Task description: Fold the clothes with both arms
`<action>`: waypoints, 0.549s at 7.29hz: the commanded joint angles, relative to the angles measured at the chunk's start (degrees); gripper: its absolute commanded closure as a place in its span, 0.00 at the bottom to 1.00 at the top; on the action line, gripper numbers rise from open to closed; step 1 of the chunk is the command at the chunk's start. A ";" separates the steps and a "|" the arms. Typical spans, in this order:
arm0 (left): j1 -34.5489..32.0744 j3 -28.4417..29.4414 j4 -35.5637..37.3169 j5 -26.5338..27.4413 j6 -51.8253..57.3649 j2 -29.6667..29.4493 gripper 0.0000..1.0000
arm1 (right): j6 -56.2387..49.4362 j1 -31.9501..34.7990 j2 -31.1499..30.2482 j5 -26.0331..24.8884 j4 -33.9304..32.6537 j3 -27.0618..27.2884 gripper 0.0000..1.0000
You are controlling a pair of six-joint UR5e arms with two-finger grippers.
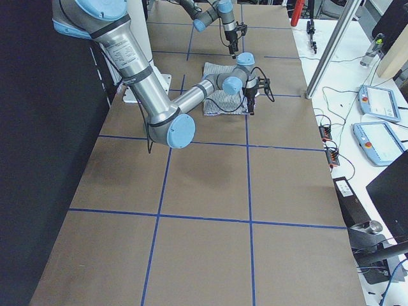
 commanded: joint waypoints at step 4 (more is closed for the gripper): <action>14.69 -5.86 -10.20 7.04 -22.48 12.02 0.56 | -2.14 0.82 -2.77 1.33 4.95 0.06 0.00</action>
